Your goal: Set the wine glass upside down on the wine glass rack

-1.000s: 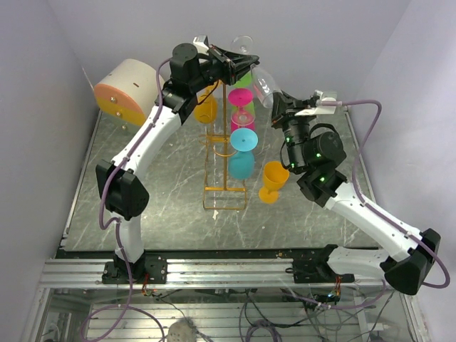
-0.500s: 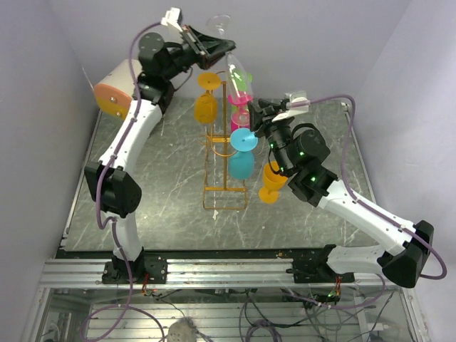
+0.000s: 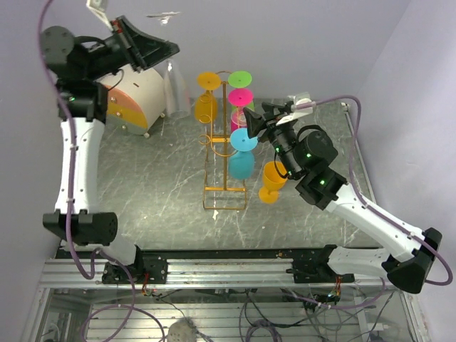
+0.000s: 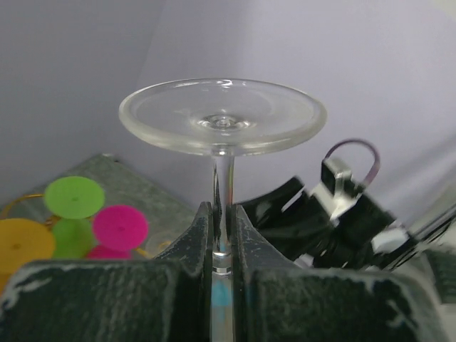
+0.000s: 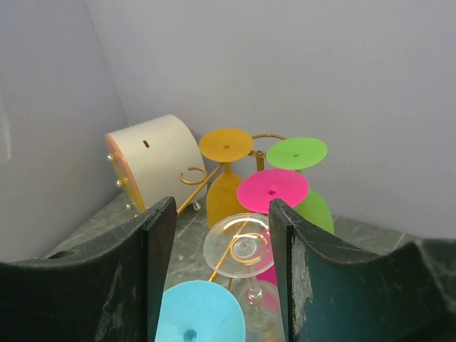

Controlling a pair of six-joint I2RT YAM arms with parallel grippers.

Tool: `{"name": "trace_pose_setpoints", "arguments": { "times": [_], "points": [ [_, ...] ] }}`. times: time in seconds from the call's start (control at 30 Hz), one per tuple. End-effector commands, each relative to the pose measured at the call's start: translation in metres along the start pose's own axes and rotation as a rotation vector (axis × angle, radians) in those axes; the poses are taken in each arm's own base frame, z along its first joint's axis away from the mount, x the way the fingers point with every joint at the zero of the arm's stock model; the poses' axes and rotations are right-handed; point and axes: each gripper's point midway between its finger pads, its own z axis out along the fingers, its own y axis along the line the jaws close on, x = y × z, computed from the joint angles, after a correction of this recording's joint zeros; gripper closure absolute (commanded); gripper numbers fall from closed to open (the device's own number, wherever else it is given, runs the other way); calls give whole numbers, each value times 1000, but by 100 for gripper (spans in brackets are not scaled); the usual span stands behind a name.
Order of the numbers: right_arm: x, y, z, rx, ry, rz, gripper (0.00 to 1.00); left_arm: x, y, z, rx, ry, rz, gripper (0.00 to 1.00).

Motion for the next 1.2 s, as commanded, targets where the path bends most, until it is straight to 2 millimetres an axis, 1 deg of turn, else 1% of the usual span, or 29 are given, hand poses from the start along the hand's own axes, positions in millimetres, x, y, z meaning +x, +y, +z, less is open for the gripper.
{"name": "trace_pose_setpoints", "arguments": {
  "times": [0.0, 0.13, 0.2, 0.23, 0.33, 0.43, 0.5, 0.53, 0.57, 0.63, 0.67, 0.7, 0.73, 0.77, 0.8, 0.83, 0.87, 0.9, 0.97, 1.0, 1.07, 1.17],
  "points": [
    [-31, -1, -11, -12, -59, 42, 46, 15, -4, -48, 28, 144, 203, 93],
    [-34, -6, -14, 7, -69, 48, 46, 13, 2, -84, 16, 168, 277, 93],
    [-34, -9, -16, 23, -73, 49, 46, 17, 11, -100, 4, 162, 354, 93],
    [-33, -11, -16, 31, -72, 48, 46, 23, 18, -105, -3, 161, 372, 93],
    [-25, -15, -16, 57, -61, 42, 46, 48, 51, -115, -26, 154, 384, 93],
    [-21, -15, -14, 62, -47, 45, 46, 66, 81, -121, -58, 139, 435, 93],
    [-22, -18, -15, 77, -44, 49, 46, 72, 106, -122, -125, 144, 473, 93],
    [-21, -21, -16, 97, -34, 42, 46, 75, 121, -124, -176, 172, 533, 93],
    [-20, -25, -17, 117, -15, 30, 46, 94, 136, -120, -215, 245, 562, 93],
    [-11, -45, -19, 234, 78, 5, 45, 133, 154, -112, -226, 397, 639, 93],
    [-6, -57, -20, 303, 126, -4, 44, 144, 159, -108, -219, 413, 625, 93],
    [0, -69, -23, 359, 181, -10, 44, 147, 162, -104, -213, 385, 601, 93],
    [6, -81, -27, 415, 223, 5, 43, 139, 162, -98, -217, 321, 584, 93],
    [12, -93, -32, 468, 258, 33, 43, 143, 167, -98, -226, 301, 573, 93],
    [19, -107, -37, 513, 296, 65, 43, 136, 166, -94, -225, 264, 605, 93],
    [28, -119, -43, 540, 332, 109, 44, 135, 169, -93, -233, 247, 605, 93],
    [37, -135, -48, 564, 363, 154, 46, 132, 170, -92, -235, 233, 605, 93],
    [43, -159, -55, 618, 380, 206, 48, 132, 173, -91, -234, 229, 604, 93],
    [65, -179, -65, 614, 461, 278, 49, 129, 177, -89, -237, 223, 637, 93],
    [75, -187, -68, 617, 500, 307, 49, 130, 179, -89, -238, 209, 651, 93],
    [95, -194, -70, 606, 578, 356, 49, 127, 180, -85, -233, 161, 673, 93],
    [119, -192, -71, 591, 642, 395, 46, 124, 185, -77, -205, 135, 677, 93]
  ]
}}
